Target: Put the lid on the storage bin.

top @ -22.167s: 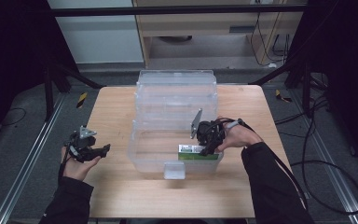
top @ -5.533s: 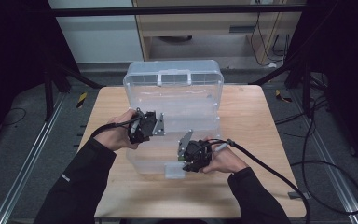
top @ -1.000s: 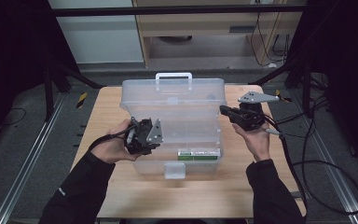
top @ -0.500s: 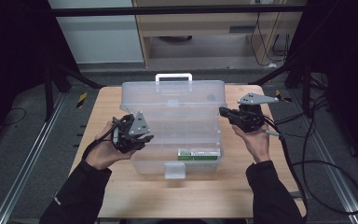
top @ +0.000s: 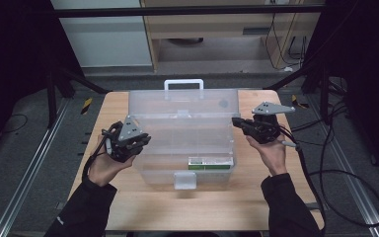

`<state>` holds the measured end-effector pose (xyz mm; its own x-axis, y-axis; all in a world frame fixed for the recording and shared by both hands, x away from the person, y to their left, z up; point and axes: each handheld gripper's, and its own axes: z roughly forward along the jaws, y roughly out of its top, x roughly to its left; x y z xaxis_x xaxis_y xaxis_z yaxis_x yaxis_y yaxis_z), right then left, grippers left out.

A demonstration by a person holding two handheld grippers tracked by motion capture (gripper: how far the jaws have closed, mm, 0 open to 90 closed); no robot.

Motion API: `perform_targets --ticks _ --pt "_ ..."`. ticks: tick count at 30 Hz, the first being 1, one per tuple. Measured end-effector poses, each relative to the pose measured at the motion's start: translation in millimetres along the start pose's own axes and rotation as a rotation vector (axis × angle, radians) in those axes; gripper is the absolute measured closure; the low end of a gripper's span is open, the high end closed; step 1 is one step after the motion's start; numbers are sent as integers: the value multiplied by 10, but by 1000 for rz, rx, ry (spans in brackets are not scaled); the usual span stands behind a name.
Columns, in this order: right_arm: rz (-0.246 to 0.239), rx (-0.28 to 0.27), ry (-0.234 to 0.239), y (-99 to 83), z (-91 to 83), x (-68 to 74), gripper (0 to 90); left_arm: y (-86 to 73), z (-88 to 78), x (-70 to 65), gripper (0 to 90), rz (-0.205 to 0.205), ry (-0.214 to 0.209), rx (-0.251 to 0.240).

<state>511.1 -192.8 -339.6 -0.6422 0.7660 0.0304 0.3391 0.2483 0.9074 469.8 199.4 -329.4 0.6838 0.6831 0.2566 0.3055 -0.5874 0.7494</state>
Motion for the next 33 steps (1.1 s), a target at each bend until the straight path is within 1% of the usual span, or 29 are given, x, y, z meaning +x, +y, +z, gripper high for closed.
perform_targets --ticks 2,5,6,7,9,10,12,14,16,17,18,19,23,27,31,33 --pt "-2 4 2 -10 -5 5 900 -33 -13 14 841 -6 18 -6" --pt "-3 6 3 -21 -9 11 900 -75 -34 40 856 -27 33 -13" --pt "-4 9 5 -25 -11 14 900 -90 -42 53 863 -34 46 -14" --pt "-5 10 5 -32 -11 20 900 -99 -46 63 867 -34 50 -17" --pt "-10 14 8 -44 -11 27 900 -126 -48 87 877 -60 68 -15" --pt "-12 15 7 -53 -12 31 900 -140 -48 102 882 -63 77 -15" --pt "-12 16 14 -72 -19 34 900 -170 -47 131 888 -95 85 -16" --pt "-16 16 17 -91 -23 39 900 -198 -49 159 889 -110 85 -25" --pt "-18 17 18 -108 -28 47 900 -223 -44 173 890 -127 95 -29" --pt "-17 16 19 -118 -29 51 900 -236 -45 183 890 -129 92 -28" --pt "-18 17 21 -128 -29 55 900 -250 -43 189 891 -135 100 -21" --pt "-18 20 22 -140 -31 61 900 -258 -38 190 891 -140 103 -25" --pt "-21 27 26 -173 -39 77 900 -301 -49 202 891 -151 99 -25" --pt "-24 34 29 -209 -49 93 900 -328 -41 197 892 -153 107 -18" --pt "-26 39 34 -257 -57 107 900 -340 -28 200 892 -152 103 -13" --pt "-26 45 35 -277 -57 112 900 -348 -17 197 893 -156 110 -9"
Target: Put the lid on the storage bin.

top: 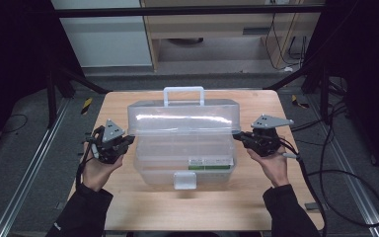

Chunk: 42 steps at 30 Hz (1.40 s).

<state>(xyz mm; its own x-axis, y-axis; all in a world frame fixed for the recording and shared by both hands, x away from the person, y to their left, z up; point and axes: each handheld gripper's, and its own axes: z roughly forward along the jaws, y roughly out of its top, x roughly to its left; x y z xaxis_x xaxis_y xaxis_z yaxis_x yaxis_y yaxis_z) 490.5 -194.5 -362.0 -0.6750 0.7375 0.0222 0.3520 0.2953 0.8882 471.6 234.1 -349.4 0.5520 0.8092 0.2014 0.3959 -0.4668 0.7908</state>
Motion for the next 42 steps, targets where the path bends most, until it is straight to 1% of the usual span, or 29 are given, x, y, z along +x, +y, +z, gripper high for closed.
perform_targets --ticks 4,6,7,9,13,16,20,21,25,31,42 --pt "-1 4 0 -45 1 25 900 -41 12 -12 893 -5 -4 -3" --pt "-5 7 -2 -70 -1 35 900 -70 17 -19 893 -11 -13 -6" --pt "-4 9 -1 -82 0 44 900 -83 17 -21 893 -6 -9 -3" --pt "-11 13 -5 -109 1 56 900 -106 20 -25 893 -12 -12 -5" --pt "-10 19 -15 -165 2 70 892 -140 18 -28 893 -12 -13 -7" --pt "-2 24 -18 -206 -13 65 892 -165 24 -36 893 -9 -16 -2" --pt "-1 31 -35 -240 -54 53 894 -190 25 -30 893 -5 -17 5" --pt "0 31 -32 -245 -57 49 894 -196 26 -30 893 -6 -15 5" --pt "-12 48 -43 -262 -54 70 893 -230 29 -36 893 0 -21 15" --pt "-14 61 -42 -298 -44 77 893 -277 41 -40 893 5 -30 26" --pt "-13 85 -48 -383 -74 88 892 -354 68 -78 893 17 -35 53"
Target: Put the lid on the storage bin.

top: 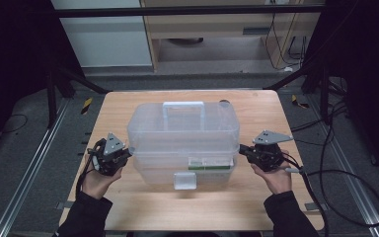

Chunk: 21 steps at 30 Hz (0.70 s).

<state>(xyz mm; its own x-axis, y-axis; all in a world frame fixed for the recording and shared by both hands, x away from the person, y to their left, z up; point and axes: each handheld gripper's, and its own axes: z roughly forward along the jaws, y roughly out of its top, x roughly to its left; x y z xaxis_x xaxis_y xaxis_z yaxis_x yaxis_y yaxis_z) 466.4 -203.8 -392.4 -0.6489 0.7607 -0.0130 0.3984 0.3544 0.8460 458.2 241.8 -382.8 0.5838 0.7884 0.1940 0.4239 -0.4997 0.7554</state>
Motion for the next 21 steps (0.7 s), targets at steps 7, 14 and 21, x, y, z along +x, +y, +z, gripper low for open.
perform_targets --ticks 7,14,21 --pt "-9 23 -1 -37 11 28 896 -38 26 -26 893 10 -1 20" --pt "-24 49 -8 -56 37 43 895 -61 56 -39 893 22 3 44" --pt "-13 73 -7 -95 58 30 899 -101 121 -18 894 17 5 72"
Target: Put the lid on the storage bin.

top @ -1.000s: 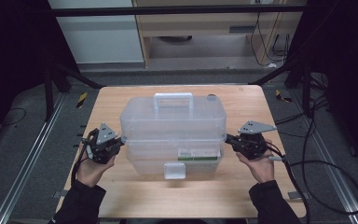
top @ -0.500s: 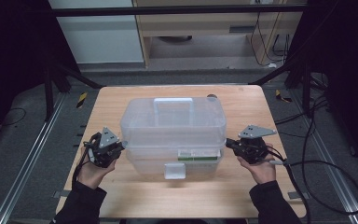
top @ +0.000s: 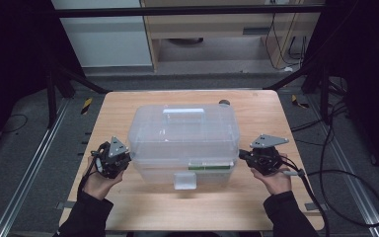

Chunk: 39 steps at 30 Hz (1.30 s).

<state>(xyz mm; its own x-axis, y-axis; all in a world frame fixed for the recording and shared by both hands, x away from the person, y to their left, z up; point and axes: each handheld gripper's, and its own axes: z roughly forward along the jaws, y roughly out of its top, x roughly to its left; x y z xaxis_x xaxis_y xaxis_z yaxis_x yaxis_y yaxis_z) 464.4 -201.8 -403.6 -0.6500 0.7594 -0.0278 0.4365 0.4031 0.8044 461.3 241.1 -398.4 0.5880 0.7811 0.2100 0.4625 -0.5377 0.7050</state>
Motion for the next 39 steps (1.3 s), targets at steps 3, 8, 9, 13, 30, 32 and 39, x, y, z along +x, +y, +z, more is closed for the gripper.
perform_targets --ticks 3,8,9,13,30,32,39 --pt "1 13 -2 -17 24 -3 900 -15 18 14 894 -5 -4 9" --pt "-9 27 -2 -33 48 1 900 -29 24 36 894 -16 -11 8" --pt "-8 29 -1 -36 52 0 900 -32 28 39 894 -15 -8 8" --pt "-14 52 -21 -61 81 -15 900 -56 60 92 893 -36 20 26" --pt "94 82 -164 -406 136 -445 698 -461 369 520 601 -177 100 72" --pt "106 87 -187 -454 134 -496 632 -504 391 562 537 -187 110 79" --pt "144 75 -266 -606 130 -661 383 -581 420 638 413 -205 145 81"
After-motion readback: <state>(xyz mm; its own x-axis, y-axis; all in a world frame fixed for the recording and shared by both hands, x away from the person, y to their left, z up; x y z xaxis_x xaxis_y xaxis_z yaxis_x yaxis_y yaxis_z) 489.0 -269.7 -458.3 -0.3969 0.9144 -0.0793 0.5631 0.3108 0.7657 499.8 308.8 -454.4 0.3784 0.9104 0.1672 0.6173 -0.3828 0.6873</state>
